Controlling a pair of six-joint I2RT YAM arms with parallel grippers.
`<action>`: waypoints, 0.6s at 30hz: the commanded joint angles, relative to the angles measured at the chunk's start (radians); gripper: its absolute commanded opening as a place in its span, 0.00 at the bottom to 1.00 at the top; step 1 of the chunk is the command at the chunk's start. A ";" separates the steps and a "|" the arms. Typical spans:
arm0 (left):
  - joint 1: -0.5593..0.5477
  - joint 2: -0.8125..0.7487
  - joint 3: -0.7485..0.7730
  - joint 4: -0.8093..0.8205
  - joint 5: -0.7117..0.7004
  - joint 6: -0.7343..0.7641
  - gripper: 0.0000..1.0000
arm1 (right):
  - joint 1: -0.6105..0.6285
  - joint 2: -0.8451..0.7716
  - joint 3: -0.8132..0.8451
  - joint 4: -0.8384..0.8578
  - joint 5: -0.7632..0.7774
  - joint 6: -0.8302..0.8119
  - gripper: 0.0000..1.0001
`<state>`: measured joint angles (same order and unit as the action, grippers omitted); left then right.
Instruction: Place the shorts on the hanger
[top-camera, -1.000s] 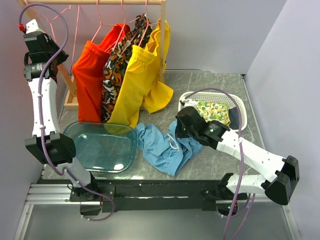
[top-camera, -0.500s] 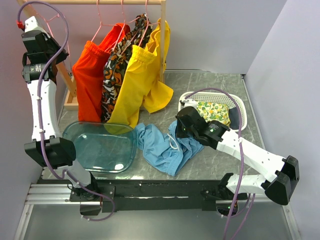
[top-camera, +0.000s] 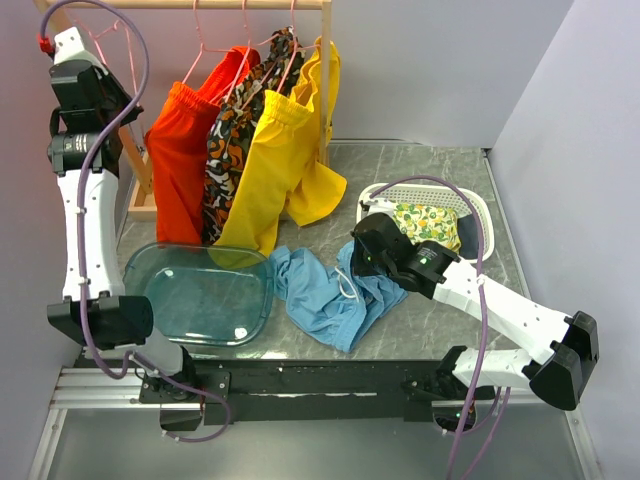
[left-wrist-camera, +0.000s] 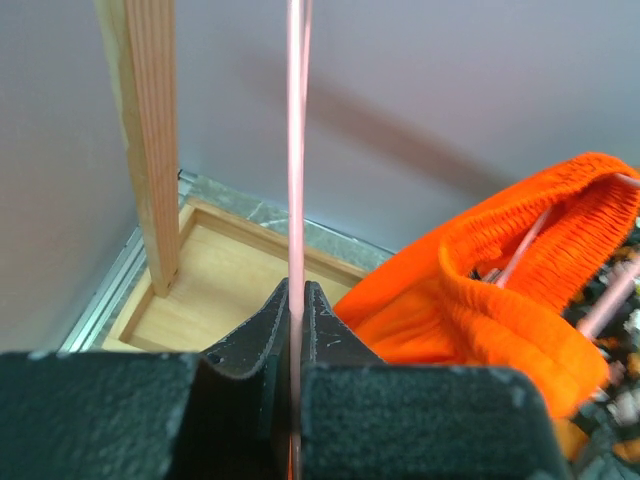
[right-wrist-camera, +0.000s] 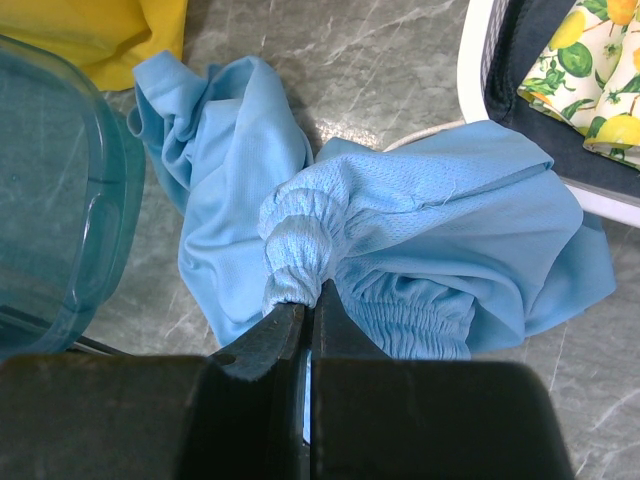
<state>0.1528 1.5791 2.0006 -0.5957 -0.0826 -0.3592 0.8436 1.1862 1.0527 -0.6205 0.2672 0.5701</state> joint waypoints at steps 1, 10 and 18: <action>-0.022 -0.071 -0.014 0.020 -0.068 0.042 0.01 | -0.001 -0.008 0.032 0.013 0.006 -0.009 0.00; -0.041 -0.142 -0.062 0.014 -0.117 0.063 0.01 | 0.000 -0.014 0.032 0.010 0.007 -0.004 0.00; -0.039 -0.198 -0.074 -0.038 -0.112 0.045 0.01 | 0.003 -0.017 0.035 0.005 0.009 0.005 0.00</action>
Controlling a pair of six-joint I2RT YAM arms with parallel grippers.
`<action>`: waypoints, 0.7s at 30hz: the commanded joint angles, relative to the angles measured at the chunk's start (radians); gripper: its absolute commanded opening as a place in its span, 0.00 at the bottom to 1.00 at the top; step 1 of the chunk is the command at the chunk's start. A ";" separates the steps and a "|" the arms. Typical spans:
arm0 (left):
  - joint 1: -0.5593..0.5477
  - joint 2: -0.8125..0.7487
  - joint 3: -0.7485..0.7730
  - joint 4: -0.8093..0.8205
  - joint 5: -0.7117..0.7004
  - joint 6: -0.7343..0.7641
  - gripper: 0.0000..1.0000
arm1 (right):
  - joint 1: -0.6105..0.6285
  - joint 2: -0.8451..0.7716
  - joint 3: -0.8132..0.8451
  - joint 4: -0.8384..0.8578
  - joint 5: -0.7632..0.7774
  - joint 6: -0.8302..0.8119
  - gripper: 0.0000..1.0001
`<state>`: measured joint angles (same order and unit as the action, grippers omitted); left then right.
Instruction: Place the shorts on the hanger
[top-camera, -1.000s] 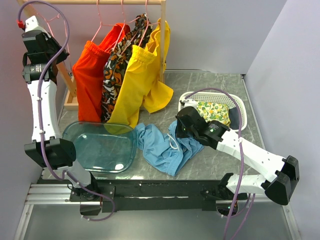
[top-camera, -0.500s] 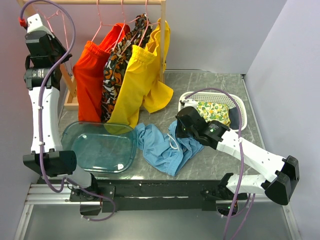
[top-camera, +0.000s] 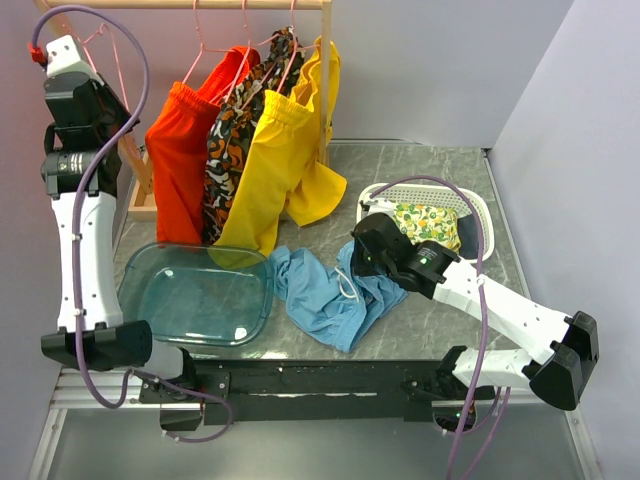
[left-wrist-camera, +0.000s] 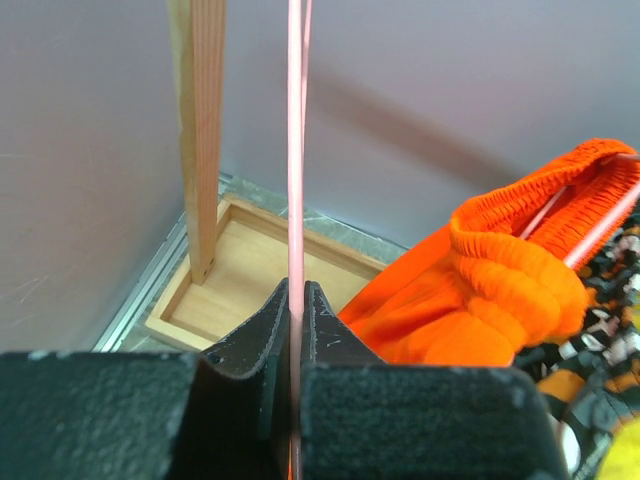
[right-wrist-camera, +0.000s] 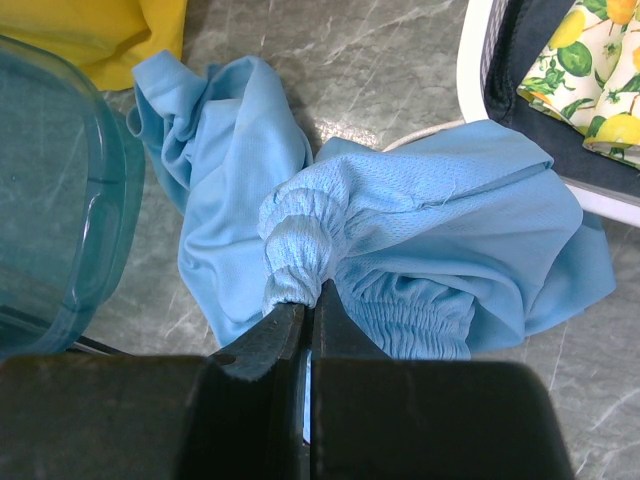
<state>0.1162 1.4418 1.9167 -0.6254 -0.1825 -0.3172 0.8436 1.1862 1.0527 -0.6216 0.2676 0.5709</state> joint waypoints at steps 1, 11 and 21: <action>-0.003 -0.069 0.013 -0.022 -0.012 -0.008 0.01 | 0.003 -0.017 0.036 0.003 0.010 0.004 0.00; -0.007 -0.211 -0.099 -0.086 0.032 -0.080 0.01 | 0.006 -0.014 0.046 0.000 0.002 0.011 0.00; -0.015 -0.349 -0.130 -0.207 0.028 -0.128 0.01 | 0.006 -0.014 0.050 -0.012 0.015 0.009 0.00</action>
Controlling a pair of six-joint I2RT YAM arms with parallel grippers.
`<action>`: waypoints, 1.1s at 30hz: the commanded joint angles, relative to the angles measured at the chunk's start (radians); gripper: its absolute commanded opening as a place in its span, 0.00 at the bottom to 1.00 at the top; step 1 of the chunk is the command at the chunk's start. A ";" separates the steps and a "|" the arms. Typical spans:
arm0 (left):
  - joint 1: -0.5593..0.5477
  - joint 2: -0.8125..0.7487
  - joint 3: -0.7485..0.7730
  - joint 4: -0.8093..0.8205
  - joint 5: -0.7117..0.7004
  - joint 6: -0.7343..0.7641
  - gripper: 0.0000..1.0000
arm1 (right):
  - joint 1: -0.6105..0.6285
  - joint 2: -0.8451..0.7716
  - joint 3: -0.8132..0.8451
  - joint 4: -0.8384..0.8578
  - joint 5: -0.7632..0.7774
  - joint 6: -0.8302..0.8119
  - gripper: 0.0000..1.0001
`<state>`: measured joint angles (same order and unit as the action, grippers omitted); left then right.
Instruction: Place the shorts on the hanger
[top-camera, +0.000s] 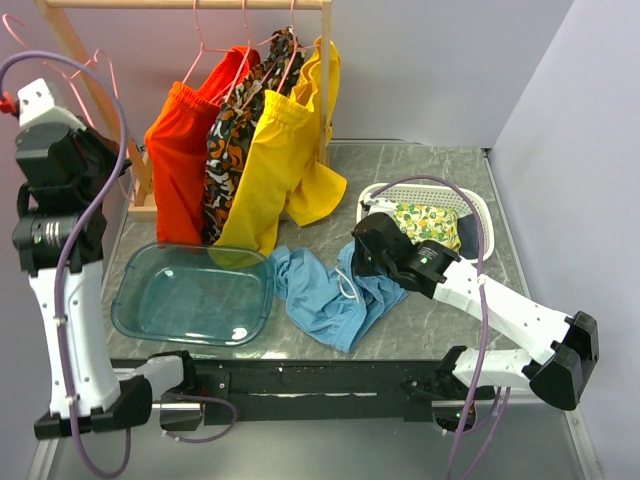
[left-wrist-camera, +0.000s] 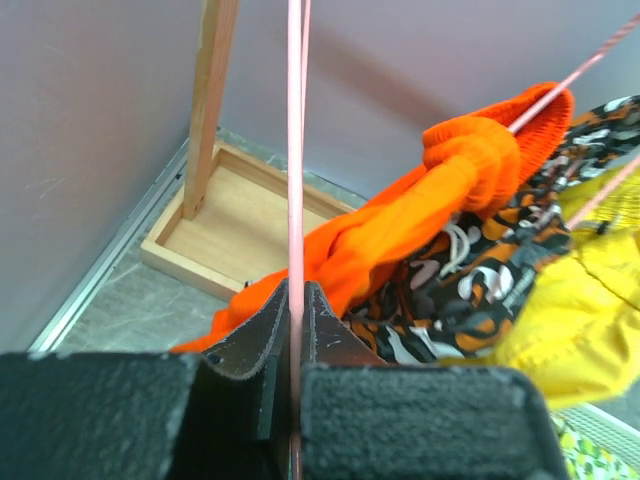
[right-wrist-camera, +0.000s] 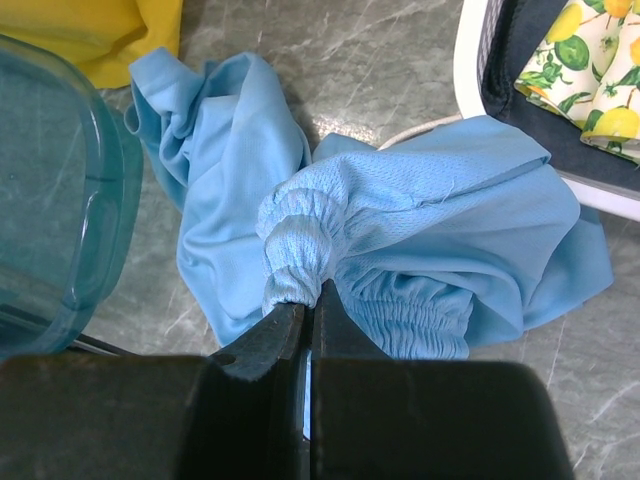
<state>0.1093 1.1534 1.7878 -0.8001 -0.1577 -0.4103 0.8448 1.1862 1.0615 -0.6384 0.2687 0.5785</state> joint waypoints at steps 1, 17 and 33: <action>-0.008 -0.092 -0.014 -0.042 0.000 -0.038 0.01 | 0.007 -0.014 0.038 0.005 0.012 0.001 0.00; -0.409 -0.225 -0.031 -0.063 0.034 -0.047 0.01 | 0.007 -0.017 0.063 -0.035 0.066 0.020 0.00; -1.073 -0.276 -0.379 0.051 -0.151 0.039 0.01 | 0.005 -0.003 0.055 -0.116 0.233 0.106 0.00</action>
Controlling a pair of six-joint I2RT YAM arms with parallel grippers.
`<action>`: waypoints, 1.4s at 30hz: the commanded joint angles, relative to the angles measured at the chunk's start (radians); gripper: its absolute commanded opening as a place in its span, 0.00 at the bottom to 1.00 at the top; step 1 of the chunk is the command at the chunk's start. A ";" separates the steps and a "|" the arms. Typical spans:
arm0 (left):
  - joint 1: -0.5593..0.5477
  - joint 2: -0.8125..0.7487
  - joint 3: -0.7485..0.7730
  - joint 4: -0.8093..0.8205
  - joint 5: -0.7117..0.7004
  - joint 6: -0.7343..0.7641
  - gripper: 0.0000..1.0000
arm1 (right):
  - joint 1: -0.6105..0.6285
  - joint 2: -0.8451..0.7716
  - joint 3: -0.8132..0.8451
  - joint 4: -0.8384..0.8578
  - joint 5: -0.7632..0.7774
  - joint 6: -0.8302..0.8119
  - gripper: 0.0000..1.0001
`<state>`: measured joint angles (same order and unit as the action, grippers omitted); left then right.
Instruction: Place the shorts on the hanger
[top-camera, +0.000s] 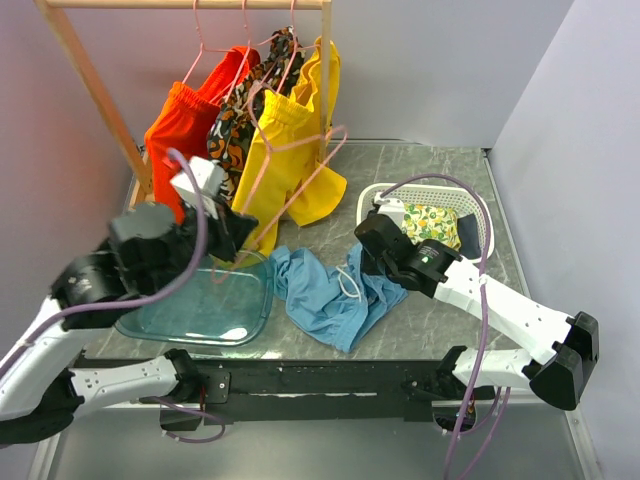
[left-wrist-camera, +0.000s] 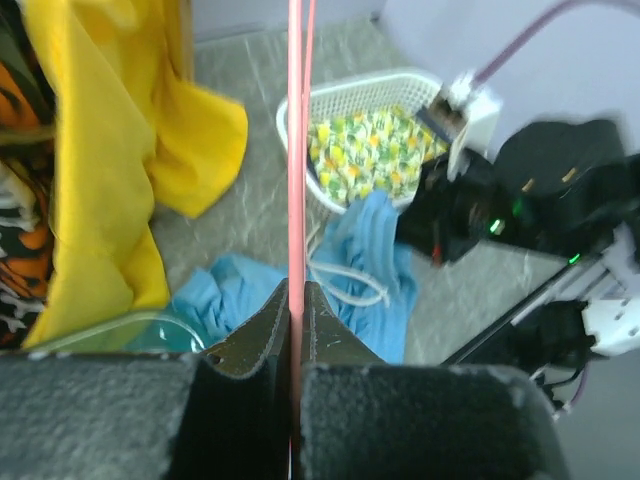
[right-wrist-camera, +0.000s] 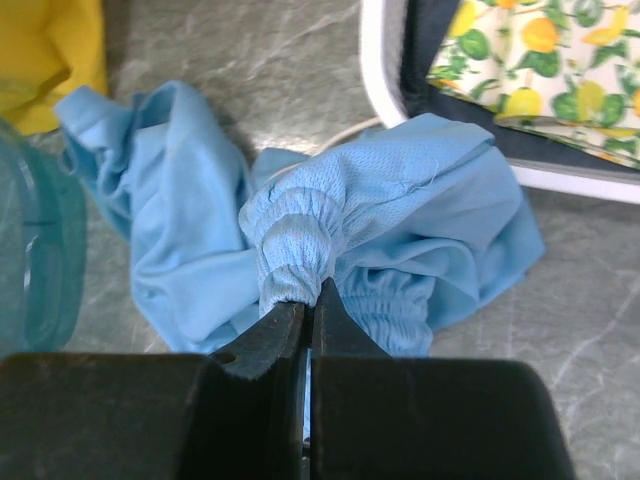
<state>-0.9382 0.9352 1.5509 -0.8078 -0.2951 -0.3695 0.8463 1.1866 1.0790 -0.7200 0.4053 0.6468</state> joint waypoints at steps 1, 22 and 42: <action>-0.028 -0.071 -0.184 0.065 0.006 -0.015 0.01 | 0.004 -0.001 0.039 -0.041 0.107 0.042 0.00; -0.169 -0.306 -0.554 0.001 0.237 -0.134 0.01 | -0.151 0.191 0.105 -0.110 0.139 -0.055 0.00; -0.537 -0.141 -0.571 0.061 -0.145 -0.285 0.01 | -0.156 0.159 0.156 -0.148 0.118 -0.065 0.00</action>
<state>-1.3960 0.7448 0.9794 -0.8082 -0.2272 -0.5800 0.6956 1.4017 1.1973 -0.8616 0.5247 0.5892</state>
